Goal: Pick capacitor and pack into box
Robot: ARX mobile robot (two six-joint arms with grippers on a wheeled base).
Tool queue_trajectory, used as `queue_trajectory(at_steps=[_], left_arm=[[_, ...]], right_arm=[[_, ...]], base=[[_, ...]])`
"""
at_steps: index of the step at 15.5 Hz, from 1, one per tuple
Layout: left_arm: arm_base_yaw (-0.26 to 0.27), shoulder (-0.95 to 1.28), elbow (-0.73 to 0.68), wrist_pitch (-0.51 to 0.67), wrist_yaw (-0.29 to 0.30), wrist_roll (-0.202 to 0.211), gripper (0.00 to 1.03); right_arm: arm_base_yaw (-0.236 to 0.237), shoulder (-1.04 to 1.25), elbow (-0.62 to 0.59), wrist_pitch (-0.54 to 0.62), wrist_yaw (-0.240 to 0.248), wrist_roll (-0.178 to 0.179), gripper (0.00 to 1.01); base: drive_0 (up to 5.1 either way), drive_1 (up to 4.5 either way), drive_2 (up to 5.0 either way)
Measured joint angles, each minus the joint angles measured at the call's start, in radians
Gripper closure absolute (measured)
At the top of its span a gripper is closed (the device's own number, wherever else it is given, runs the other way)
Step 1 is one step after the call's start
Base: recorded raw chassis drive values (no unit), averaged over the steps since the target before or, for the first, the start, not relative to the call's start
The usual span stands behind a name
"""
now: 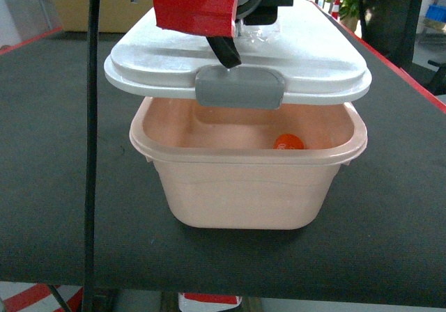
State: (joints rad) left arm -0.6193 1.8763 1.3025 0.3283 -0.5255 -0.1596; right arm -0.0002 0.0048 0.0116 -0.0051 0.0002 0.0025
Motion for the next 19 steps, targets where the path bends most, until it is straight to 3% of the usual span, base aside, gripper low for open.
queue_trajectory(at_steps=[8,13,16,19], left_arm=[[-0.026,0.019,-0.058,-0.006,-0.002,-0.050,1.01],[-0.034,0.020,-0.077,0.010,0.006,-0.054,1.01],[-0.034,0.027,-0.078,0.019,0.010,-0.070,0.70],[-0.033,0.021,-0.114,0.156,0.053,-0.070,0.32]], right_arm=[[0.000,0.000,0.000,0.000,0.000,0.000,0.03],[0.000,0.000,0.000,0.000,0.000,0.000,0.03],[0.000,0.000,0.000,0.000,0.000,0.000,0.03],[0.000,0.000,0.000,0.000,0.000,0.000,0.03]], base=[[0.0,0.00,0.0],[0.0,0.00,0.0],[0.0,0.00,0.0],[0.0,0.00,0.0]])
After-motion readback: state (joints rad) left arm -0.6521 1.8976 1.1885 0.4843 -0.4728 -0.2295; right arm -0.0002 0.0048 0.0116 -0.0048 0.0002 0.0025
